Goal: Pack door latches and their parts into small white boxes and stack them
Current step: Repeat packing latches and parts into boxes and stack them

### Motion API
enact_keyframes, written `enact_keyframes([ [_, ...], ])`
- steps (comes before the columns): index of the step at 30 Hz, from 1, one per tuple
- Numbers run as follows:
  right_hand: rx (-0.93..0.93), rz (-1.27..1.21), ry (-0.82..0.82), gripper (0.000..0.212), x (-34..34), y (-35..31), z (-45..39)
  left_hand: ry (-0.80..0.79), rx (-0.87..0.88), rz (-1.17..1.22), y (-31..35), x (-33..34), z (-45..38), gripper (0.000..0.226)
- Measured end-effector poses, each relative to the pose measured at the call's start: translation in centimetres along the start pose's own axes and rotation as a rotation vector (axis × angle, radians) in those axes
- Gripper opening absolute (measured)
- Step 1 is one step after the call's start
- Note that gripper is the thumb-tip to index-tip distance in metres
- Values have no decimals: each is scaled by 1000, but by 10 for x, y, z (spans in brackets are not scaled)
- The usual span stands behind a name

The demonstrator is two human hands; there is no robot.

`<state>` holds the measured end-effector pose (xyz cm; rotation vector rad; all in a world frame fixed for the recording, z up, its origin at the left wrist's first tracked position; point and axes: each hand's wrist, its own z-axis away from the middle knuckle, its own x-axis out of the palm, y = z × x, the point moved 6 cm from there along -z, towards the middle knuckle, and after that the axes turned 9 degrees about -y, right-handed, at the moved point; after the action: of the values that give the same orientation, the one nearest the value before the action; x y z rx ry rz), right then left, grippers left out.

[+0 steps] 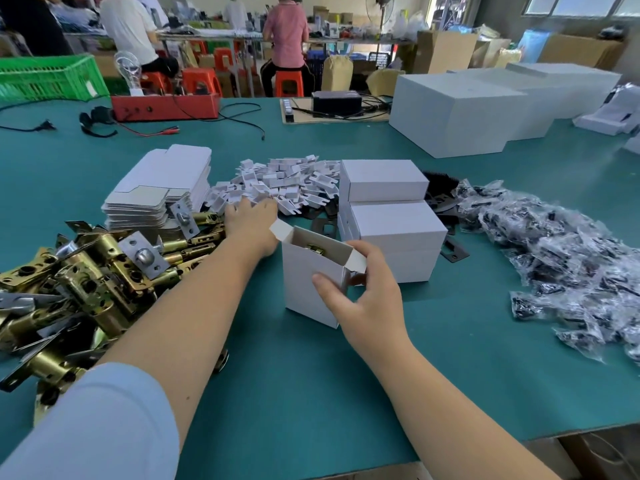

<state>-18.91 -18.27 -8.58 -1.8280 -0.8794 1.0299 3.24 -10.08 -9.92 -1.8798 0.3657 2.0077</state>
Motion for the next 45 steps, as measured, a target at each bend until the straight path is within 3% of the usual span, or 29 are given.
enact_keyframes([
  [4,-7,-10,12,44,0,0,-1,104,-67,31,-2,-2,-9,35],
  [9,-28,-14,34,41,1,-1,-3,123,-22,45,-3,-3,-7,35],
  [11,-33,-16,38,39,1,0,-3,205,-9,127,-6,-14,-1,31],
  [16,-36,-9,32,41,-1,2,-1,397,10,643,-13,-66,39,19],
  [20,-27,-8,18,40,0,0,-2,293,158,1196,-7,-106,83,21],
  [22,-30,-13,17,39,0,-1,-2,188,285,1276,6,-118,107,23],
  [25,-33,-14,26,38,0,-1,-1,82,352,1177,24,-120,133,22],
  [28,-35,-9,33,41,-1,-2,-2,127,375,971,33,-119,150,23],
  [32,-44,9,35,38,-1,-2,-3,148,433,879,32,-120,166,28],
  [39,-33,14,26,38,0,-3,-3,151,313,583,40,-101,156,24],
  [45,-28,11,13,37,0,-3,-4,178,343,620,45,-100,154,16],
])
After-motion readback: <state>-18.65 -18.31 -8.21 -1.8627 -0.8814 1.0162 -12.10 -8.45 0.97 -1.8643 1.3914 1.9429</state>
